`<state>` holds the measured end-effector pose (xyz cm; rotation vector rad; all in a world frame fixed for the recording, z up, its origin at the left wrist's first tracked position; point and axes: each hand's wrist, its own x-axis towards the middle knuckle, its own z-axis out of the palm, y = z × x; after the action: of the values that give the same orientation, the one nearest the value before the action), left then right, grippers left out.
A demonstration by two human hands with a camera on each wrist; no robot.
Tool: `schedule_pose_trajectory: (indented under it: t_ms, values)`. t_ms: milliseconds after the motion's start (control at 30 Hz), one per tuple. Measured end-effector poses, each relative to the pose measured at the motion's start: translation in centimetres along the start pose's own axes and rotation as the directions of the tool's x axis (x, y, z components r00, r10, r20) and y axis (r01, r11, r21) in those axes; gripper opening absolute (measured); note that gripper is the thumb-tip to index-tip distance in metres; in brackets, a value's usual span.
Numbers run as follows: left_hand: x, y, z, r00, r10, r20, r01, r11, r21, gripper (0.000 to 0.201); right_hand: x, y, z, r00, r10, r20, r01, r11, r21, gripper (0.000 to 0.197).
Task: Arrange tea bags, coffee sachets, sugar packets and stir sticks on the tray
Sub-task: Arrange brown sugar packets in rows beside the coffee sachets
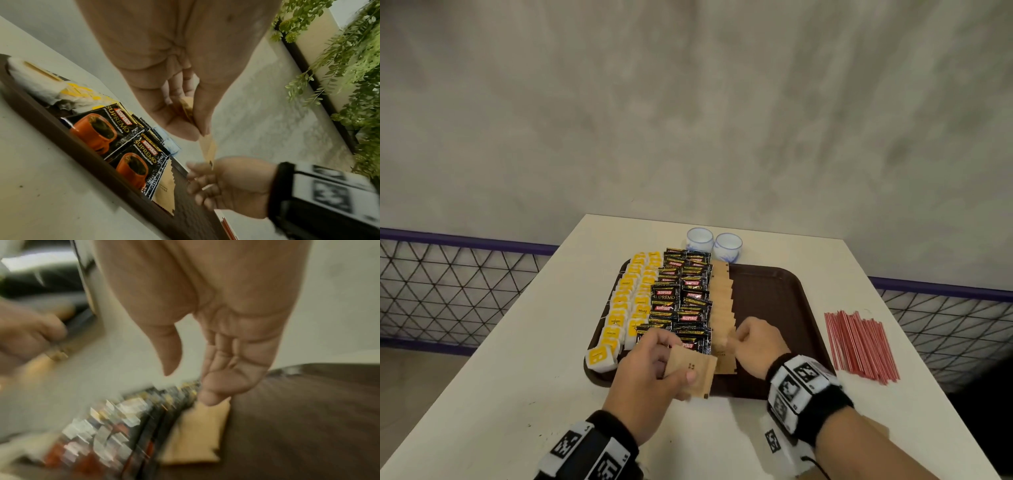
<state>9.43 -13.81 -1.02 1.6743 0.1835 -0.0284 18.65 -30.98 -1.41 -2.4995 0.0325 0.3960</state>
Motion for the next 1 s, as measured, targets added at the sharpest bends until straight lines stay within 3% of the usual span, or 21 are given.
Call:
schedule_pose_trajectory:
  t_ms: [67, 133, 167, 233, 300, 400, 500, 600, 767, 1000]
  values:
    - [0.2, 0.5, 0.2, 1.0, 0.007, 0.014, -0.008, 1.0, 0.03, 0.034, -2.0, -0.2, -0.8, 0.967, -0.214, 0.138, 0.173, 0.949, 0.262, 0.018]
    - [0.4, 0.8, 0.5, 0.998, 0.043, 0.053, -0.049, 0.992, 0.116, 0.031, -4.4, -0.6, -1.6, 0.884, -0.389, 0.261, 0.244, 0.858, 0.452, 0.016]
    - [0.4, 0.9, 0.7, 0.995, 0.062, 0.072, -0.073, 0.985, 0.157, 0.03, -5.3, -0.5, -1.8, 0.861, -0.435, 0.264, 0.284, 0.841, 0.461, 0.015]
    - [0.4, 0.9, 1.0, 0.993, 0.086, 0.076, -0.098, 0.979, 0.181, 0.029, -5.8, 0.1, -1.9, 0.876, -0.444, 0.186, 0.368, 0.867, 0.334, 0.012]
    - [0.2, 0.8, 1.2, 0.995, 0.09, 0.051, -0.098, 0.978, 0.184, 0.027, -5.2, 1.2, -1.9, 0.93, -0.358, 0.082, 0.334, 0.918, 0.215, 0.011]
    - [-0.1, 0.3, 0.9, 0.995, 0.098, 0.001, -0.097, 0.975, 0.198, 0.022, -2.7, 3.3, -1.6, 0.995, -0.1, 0.005, 0.093, 0.943, 0.319, 0.013]
    - [-0.5, -0.2, 0.1, 0.994, 0.104, -0.029, -0.095, 0.971, 0.219, 0.016, -0.2, 3.9, -0.8, 0.994, 0.094, 0.05, -0.106, 0.909, 0.403, 0.023]
    - [-0.9, -0.3, -0.3, 0.993, 0.108, -0.05, -0.096, 0.976, 0.194, 0.014, 1.4, 3.3, 0.6, 0.971, 0.207, 0.117, -0.236, 0.896, 0.376, 0.025]
    - [-1.2, -0.5, -0.7, 0.992, 0.111, -0.052, -0.099, 0.976, 0.195, 0.013, 2.0, 1.6, 2.1, 0.966, 0.259, -0.007, -0.256, 0.959, 0.122, 0.028]
    - [-1.2, -0.8, -1.0, 0.991, 0.124, -0.059, -0.111, 0.975, 0.193, 0.013, 1.3, 1.1, 2.6, 0.975, 0.211, -0.063, -0.211, 0.977, 0.008, 0.035]
